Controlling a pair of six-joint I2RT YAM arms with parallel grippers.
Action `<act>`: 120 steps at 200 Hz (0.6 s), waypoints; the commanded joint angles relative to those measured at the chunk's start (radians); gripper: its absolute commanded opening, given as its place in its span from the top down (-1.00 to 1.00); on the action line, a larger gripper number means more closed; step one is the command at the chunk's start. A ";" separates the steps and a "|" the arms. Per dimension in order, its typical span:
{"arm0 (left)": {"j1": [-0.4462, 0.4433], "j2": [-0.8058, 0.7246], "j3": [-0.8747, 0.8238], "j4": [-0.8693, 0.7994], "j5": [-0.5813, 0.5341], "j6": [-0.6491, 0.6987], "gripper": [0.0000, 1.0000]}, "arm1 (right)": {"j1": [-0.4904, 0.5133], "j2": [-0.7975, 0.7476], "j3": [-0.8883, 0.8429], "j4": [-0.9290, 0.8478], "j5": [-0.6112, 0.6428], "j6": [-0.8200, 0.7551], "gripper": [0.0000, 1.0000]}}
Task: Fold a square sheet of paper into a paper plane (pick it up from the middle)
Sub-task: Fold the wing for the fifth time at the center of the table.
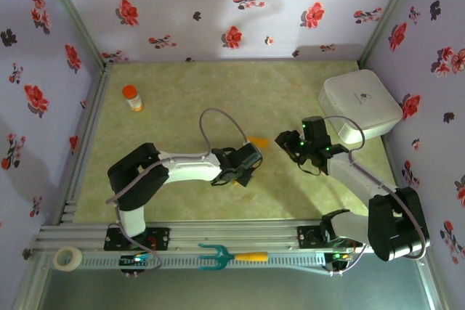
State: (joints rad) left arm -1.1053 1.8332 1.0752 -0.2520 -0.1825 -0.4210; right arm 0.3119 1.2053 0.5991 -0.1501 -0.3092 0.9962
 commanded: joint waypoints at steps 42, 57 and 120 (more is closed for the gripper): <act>0.073 -0.032 -0.075 0.132 0.209 -0.051 0.78 | -0.006 -0.009 -0.029 -0.010 0.023 -0.005 0.06; 0.086 -0.045 -0.101 0.170 0.228 -0.058 0.79 | -0.007 -0.009 -0.037 0.003 0.018 0.003 0.07; 0.140 -0.073 -0.201 0.325 0.362 -0.090 0.83 | -0.006 -0.003 -0.061 0.057 -0.003 0.021 0.06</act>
State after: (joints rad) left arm -0.9874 1.7824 0.9077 0.0017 0.0959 -0.4774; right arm 0.3119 1.2053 0.5541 -0.1368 -0.3099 1.0027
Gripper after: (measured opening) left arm 0.091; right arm 0.467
